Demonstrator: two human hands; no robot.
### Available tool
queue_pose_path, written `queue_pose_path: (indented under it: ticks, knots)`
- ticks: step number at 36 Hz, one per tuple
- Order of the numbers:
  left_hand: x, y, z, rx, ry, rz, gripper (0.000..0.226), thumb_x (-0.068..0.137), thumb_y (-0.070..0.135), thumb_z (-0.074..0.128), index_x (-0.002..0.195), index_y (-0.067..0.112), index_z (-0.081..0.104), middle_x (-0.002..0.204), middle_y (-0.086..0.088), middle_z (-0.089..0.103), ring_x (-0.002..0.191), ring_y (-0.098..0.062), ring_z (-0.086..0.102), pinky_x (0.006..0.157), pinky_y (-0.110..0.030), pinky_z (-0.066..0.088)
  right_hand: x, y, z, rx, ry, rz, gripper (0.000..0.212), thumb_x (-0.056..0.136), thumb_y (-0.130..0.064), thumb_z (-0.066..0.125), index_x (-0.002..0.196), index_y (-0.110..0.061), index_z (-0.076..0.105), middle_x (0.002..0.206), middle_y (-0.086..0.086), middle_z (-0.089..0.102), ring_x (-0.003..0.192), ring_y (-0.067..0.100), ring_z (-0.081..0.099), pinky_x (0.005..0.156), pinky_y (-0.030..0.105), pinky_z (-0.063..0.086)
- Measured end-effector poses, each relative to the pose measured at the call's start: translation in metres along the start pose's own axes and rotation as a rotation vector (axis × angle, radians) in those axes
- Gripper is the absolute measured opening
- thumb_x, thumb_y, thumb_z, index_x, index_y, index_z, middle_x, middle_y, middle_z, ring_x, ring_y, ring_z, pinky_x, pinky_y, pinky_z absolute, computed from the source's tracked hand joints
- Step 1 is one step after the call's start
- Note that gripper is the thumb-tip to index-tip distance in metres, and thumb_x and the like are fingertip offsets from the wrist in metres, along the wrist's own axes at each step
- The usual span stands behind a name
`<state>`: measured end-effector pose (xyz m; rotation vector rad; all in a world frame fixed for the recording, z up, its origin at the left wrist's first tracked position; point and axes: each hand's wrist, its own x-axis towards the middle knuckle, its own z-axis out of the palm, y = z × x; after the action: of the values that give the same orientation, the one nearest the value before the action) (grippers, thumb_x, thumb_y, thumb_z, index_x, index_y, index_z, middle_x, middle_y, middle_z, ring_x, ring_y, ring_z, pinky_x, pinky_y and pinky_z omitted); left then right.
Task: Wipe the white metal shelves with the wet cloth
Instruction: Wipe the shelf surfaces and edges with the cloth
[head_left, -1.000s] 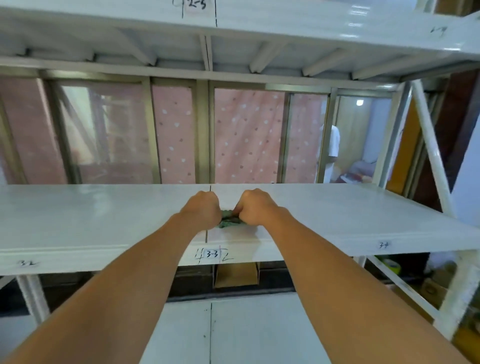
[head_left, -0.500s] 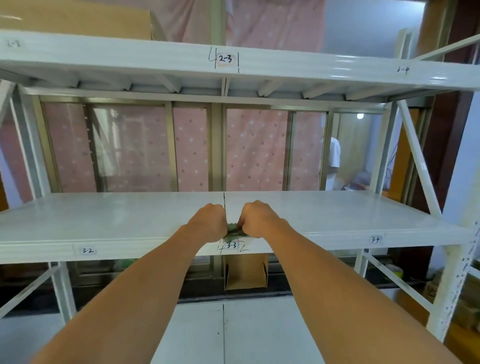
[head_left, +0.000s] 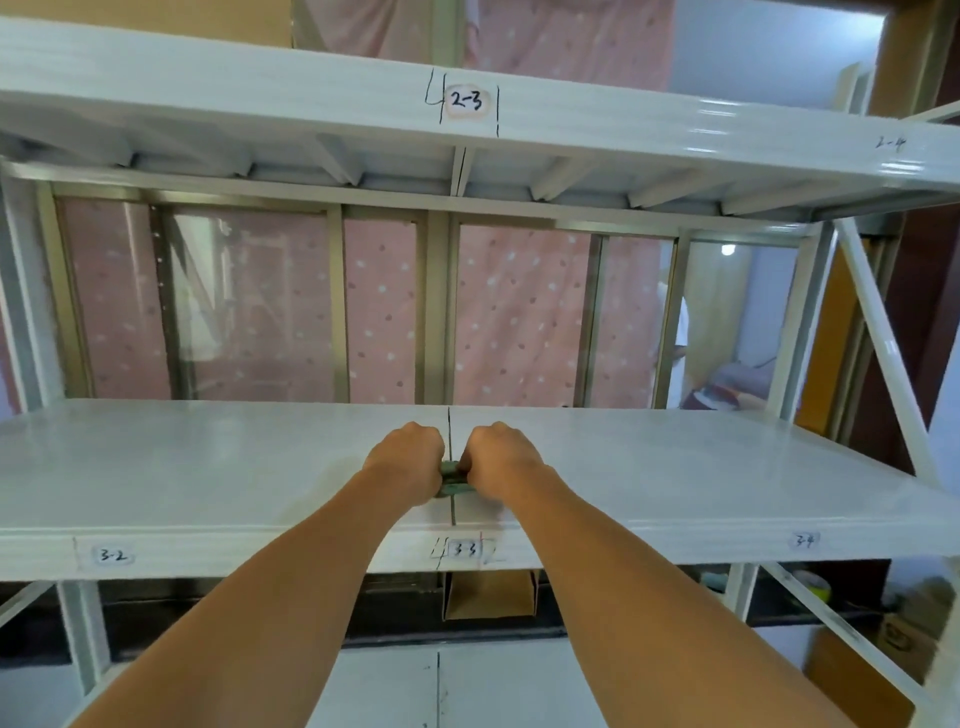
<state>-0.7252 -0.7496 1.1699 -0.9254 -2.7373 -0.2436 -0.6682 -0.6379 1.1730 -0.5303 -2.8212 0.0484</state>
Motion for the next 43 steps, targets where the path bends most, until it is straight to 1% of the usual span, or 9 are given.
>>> queue_pose_path:
  ticks: [7, 10, 15, 20, 25, 28, 35, 40, 43]
  knots:
    - [0.061, -0.010, 0.016, 0.021, 0.001, -0.012, 0.002, 0.088, 0.009, 0.061, 0.088, 0.011, 0.060, 0.079, -0.004, 0.051, 0.078, -0.021, 0.056, 0.065, -0.027, 0.044, 0.063, 0.013, 0.022, 0.031, -0.002, 0.000, 0.023, 0.088, -0.015, 0.060, 0.105, -0.015, 0.075, 0.089, 0.008, 0.059, 0.075, 0.026, 0.054, 0.066, 0.030, 0.045]
    - [0.087, -0.016, 0.021, 0.001, -0.008, -0.010, 0.015, 0.086, 0.010, 0.062, 0.100, 0.009, 0.067, 0.088, -0.006, 0.056, 0.081, -0.023, 0.058, 0.070, -0.029, 0.049, 0.088, 0.017, 0.027, 0.057, -0.011, -0.011, 0.024, 0.086, -0.020, 0.062, 0.106, -0.019, 0.077, 0.096, 0.007, 0.064, 0.076, 0.025, 0.055, 0.068, 0.029, 0.048]
    - [0.128, -0.024, 0.030, -0.023, -0.019, -0.009, 0.023, 0.086, 0.012, 0.063, 0.107, 0.009, 0.068, 0.095, -0.008, 0.059, 0.090, -0.026, 0.063, 0.080, -0.033, 0.056, 0.131, 0.022, 0.033, 0.071, -0.018, -0.032, 0.029, 0.085, -0.023, 0.066, 0.112, -0.021, 0.076, 0.102, 0.008, 0.067, 0.077, 0.025, 0.055, 0.076, 0.029, 0.054]
    - [0.162, -0.031, 0.038, -0.051, -0.021, -0.041, 0.024, 0.083, 0.014, 0.064, 0.106, 0.008, 0.069, 0.092, -0.009, 0.061, 0.085, -0.026, 0.063, 0.077, -0.034, 0.057, 0.168, 0.027, 0.039, 0.064, -0.046, -0.060, 0.034, 0.086, -0.018, 0.064, 0.119, -0.019, 0.074, 0.110, 0.010, 0.068, 0.081, 0.027, 0.056, 0.088, 0.032, 0.055]
    - [0.194, -0.035, 0.046, -0.046, -0.014, -0.063, 0.016, 0.086, 0.017, 0.064, 0.097, 0.008, 0.071, 0.085, -0.007, 0.062, 0.080, -0.024, 0.065, 0.068, -0.031, 0.054, 0.203, 0.033, 0.047, 0.058, -0.065, -0.066, 0.026, 0.091, -0.020, 0.064, 0.115, -0.019, 0.076, 0.105, 0.010, 0.068, 0.082, 0.027, 0.059, 0.086, 0.031, 0.055]
    - [0.210, -0.038, 0.051, -0.028, -0.001, -0.066, 0.016, 0.086, 0.017, 0.063, 0.097, 0.008, 0.071, 0.086, -0.007, 0.060, 0.079, -0.024, 0.064, 0.070, -0.032, 0.055, 0.220, 0.035, 0.052, 0.053, -0.060, -0.068, 0.025, 0.091, -0.019, 0.063, 0.112, -0.018, 0.076, 0.103, 0.012, 0.067, 0.088, 0.030, 0.063, 0.085, 0.034, 0.057]
    - [0.234, -0.043, 0.059, -0.008, 0.010, -0.076, 0.015, 0.087, 0.013, 0.061, 0.097, 0.006, 0.069, 0.079, -0.006, 0.053, 0.077, -0.024, 0.059, 0.065, -0.030, 0.048, 0.242, 0.036, 0.060, 0.055, -0.040, -0.078, 0.024, 0.091, -0.018, 0.062, 0.112, -0.013, 0.074, 0.090, 0.009, 0.057, 0.077, 0.025, 0.052, 0.070, 0.029, 0.047]
    - [0.233, -0.038, 0.061, 0.040, 0.023, -0.079, 0.013, 0.089, 0.016, 0.063, 0.099, 0.009, 0.066, 0.085, -0.004, 0.054, 0.078, -0.020, 0.056, 0.066, -0.028, 0.044, 0.241, 0.030, 0.059, 0.062, -0.023, -0.064, 0.021, 0.090, -0.020, 0.068, 0.105, -0.006, 0.070, 0.089, 0.011, 0.059, 0.077, 0.026, 0.054, 0.070, 0.032, 0.047]
    - [0.230, -0.038, 0.061, 0.052, 0.022, -0.072, 0.014, 0.089, 0.018, 0.064, 0.101, 0.010, 0.066, 0.088, -0.005, 0.054, 0.080, -0.020, 0.056, 0.069, -0.028, 0.045, 0.236, 0.027, 0.059, 0.041, -0.022, -0.075, 0.026, 0.090, -0.023, 0.069, 0.109, -0.005, 0.070, 0.097, 0.015, 0.062, 0.089, 0.029, 0.061, 0.078, 0.034, 0.053]
